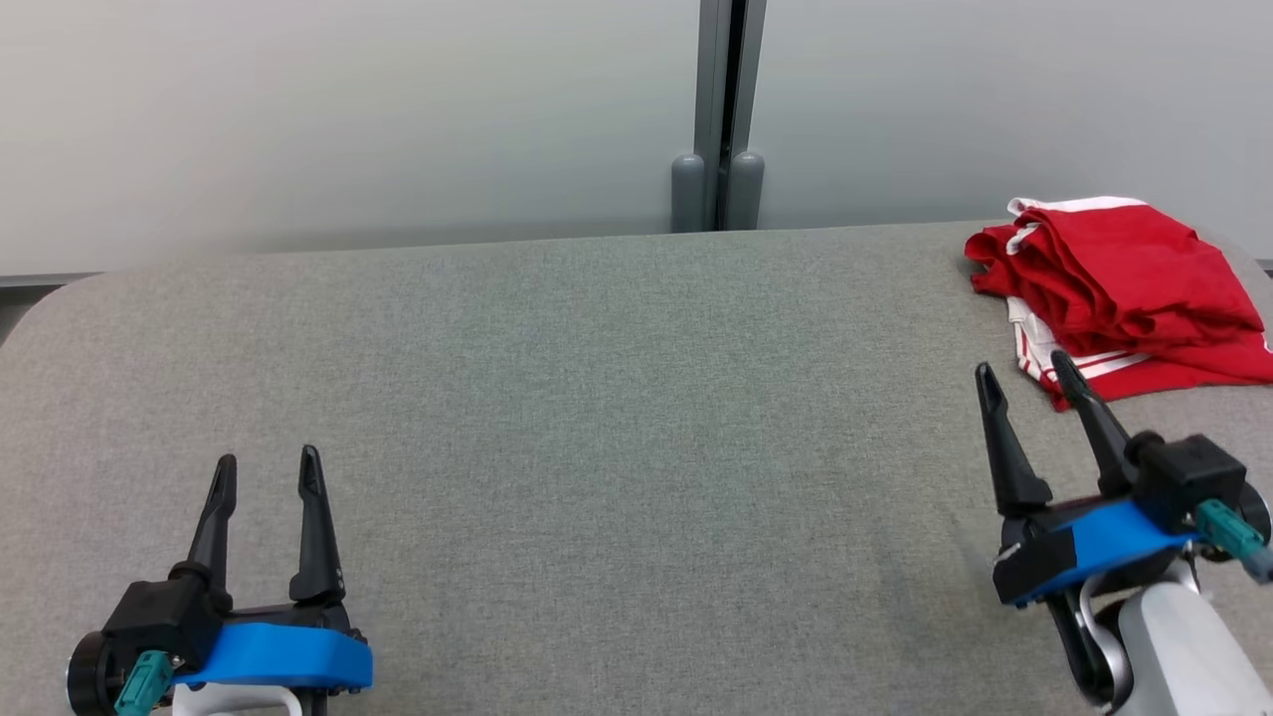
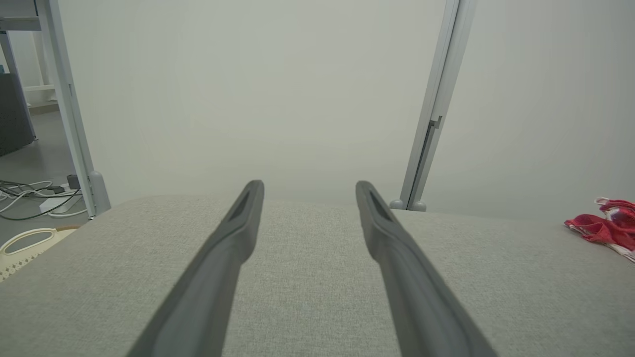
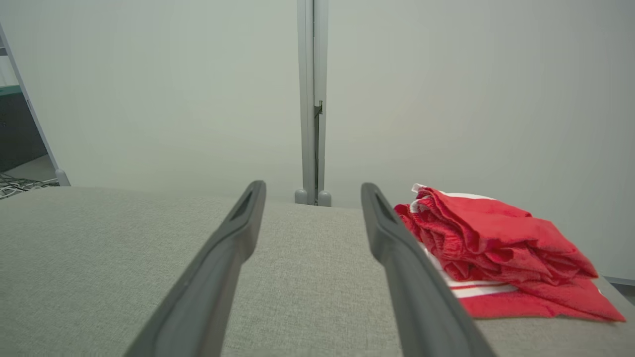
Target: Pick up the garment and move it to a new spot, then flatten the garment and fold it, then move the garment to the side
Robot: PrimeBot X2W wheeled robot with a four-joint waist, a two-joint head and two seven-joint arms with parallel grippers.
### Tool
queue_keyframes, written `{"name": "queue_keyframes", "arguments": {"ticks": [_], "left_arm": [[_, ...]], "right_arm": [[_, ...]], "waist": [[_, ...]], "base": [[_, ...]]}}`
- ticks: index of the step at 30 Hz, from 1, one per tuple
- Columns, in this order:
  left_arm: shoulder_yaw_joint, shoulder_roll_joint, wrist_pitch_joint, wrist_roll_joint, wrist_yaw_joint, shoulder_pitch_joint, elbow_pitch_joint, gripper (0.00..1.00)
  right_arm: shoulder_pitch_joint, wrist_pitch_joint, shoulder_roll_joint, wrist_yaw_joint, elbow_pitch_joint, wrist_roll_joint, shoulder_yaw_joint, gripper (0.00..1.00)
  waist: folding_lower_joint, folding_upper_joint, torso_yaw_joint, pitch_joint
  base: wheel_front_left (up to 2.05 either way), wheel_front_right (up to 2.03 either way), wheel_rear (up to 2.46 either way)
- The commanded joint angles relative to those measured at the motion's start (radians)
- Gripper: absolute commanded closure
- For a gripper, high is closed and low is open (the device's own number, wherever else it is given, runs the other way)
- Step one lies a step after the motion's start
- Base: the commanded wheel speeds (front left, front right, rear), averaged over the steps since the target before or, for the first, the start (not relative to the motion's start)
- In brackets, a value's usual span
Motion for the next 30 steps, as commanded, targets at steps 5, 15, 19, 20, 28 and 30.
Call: {"name": "queue_keyframes", "arguments": {"ticks": [5,15,19,20,28,30], "left_arm": [[-0.010,0.000,-0.004,0.001,-0.002,0.008,0.003,0.00],[-0.030,0.005,-0.004,-0.003,-0.002,0.004,0.019,0.00],[-0.041,0.007,-0.004,-0.006,-0.002,0.008,0.021,0.00],[-0.045,0.008,-0.004,-0.007,-0.002,0.008,0.021,0.00],[-0.061,0.011,-0.004,-0.016,-0.002,0.011,0.025,0.00],[-0.062,0.012,-0.004,-0.021,-0.002,0.012,0.025,0.00]], "right_arm": [[0.091,0.002,0.045,0.000,-0.064,-0.033,-0.038,0.00],[0.218,0.058,0.118,0.000,-0.211,-0.095,-0.123,0.00],[0.244,0.073,0.132,0.000,-0.238,-0.105,-0.146,0.00],[0.246,0.075,0.134,0.000,-0.243,-0.106,-0.151,0.00],[0.258,0.087,0.141,0.000,-0.252,-0.105,-0.156,0.00],[0.257,0.087,0.142,0.000,-0.253,-0.105,-0.153,0.00]], "waist": [[0.0002,0.0000,-0.007,-0.011],[0.0002,0.0000,-0.008,-0.023],[0.0002,0.0000,-0.008,-0.028],[0.0002,0.0000,-0.008,-0.029],[0.0002,0.0000,-0.005,-0.039],[0.0002,0.0000,-0.005,-0.041]], "base": [[0.00,0.00,0.00],[0.00,0.00,0.00],[0.00,0.00,0.00],[0.00,0.00,0.00],[0.00,0.00,0.00],[0.00,0.00,0.00]]}}
